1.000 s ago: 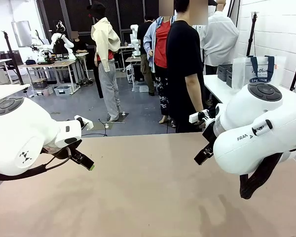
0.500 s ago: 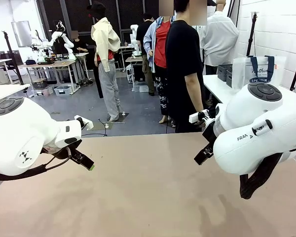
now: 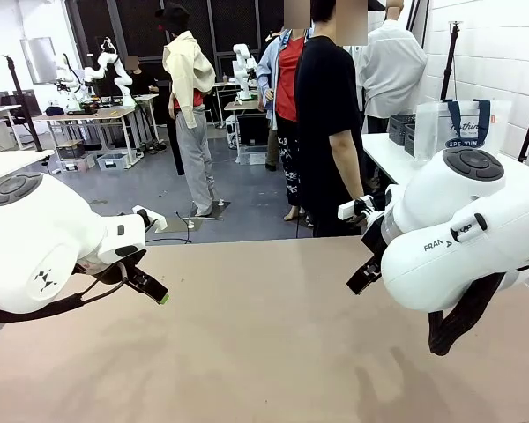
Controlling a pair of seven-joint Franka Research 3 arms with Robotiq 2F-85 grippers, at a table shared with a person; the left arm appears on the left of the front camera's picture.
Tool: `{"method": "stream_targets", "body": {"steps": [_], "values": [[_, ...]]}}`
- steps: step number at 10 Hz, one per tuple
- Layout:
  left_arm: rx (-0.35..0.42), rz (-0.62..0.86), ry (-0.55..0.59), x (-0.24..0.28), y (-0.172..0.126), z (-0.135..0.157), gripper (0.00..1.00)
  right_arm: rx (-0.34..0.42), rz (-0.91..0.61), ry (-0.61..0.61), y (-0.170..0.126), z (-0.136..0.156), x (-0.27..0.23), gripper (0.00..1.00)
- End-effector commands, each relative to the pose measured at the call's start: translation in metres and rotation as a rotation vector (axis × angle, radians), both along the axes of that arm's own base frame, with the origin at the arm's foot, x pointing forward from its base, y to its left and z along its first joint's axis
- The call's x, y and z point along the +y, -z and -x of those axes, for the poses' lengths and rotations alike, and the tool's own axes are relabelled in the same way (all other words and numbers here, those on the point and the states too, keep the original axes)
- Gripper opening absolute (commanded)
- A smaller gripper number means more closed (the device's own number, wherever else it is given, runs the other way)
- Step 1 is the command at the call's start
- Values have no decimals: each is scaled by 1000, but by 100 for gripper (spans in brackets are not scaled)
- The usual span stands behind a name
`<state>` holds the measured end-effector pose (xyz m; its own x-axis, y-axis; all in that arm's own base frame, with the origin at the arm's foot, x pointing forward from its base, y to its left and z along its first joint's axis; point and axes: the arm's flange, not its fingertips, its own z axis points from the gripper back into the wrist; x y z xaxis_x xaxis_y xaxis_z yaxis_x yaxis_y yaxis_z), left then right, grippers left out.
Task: Transfer purchased items from the store into the shopping bag.
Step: Open the Reusable shopping bag in the center of the table.
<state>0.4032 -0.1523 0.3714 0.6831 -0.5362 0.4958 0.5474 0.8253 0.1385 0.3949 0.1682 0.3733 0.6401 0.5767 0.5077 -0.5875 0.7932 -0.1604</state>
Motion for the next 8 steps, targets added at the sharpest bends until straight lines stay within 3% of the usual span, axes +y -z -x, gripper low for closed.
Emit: {"method": "stream_targets", "body": {"steps": [1, 8], "values": [[0, 1, -2, 1, 0, 0, 100, 0, 0, 0, 0, 0, 0, 100], [0, 1, -2, 1, 0, 0, 100, 0, 0, 0, 0, 0, 0, 100]]}}
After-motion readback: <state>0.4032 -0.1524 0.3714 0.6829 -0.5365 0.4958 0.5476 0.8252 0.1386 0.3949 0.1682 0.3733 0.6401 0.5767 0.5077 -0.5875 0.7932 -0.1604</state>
